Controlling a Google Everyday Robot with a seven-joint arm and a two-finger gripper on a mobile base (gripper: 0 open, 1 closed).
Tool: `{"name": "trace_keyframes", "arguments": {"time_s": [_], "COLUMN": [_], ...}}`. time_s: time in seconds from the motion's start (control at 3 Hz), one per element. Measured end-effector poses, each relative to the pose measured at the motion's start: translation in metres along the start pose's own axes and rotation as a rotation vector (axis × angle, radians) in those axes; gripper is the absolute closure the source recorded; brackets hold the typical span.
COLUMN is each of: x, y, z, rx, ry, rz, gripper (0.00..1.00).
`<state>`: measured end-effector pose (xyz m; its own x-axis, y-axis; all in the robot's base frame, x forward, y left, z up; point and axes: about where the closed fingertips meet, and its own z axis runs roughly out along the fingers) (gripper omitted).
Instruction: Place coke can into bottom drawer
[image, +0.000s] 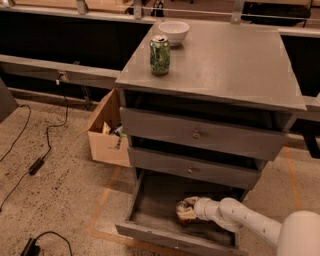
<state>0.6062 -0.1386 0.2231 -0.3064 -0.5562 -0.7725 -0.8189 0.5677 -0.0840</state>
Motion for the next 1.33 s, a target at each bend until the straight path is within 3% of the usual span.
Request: {"name": "trace_keyframes", "arguments": {"time_s": [0.67,1.0,1.33], "x": [0.007,0.012,0.016], "y": [-0.006,-0.009,-0.012], "z": [0.012,0.000,-0.033], "rx": [0.030,0.029,0.020], "ry": [-0.026,-0.005,0.024], "rz": [0.014,0.003,-0.012], "gripper": [0.12,0.00,0.02]}}
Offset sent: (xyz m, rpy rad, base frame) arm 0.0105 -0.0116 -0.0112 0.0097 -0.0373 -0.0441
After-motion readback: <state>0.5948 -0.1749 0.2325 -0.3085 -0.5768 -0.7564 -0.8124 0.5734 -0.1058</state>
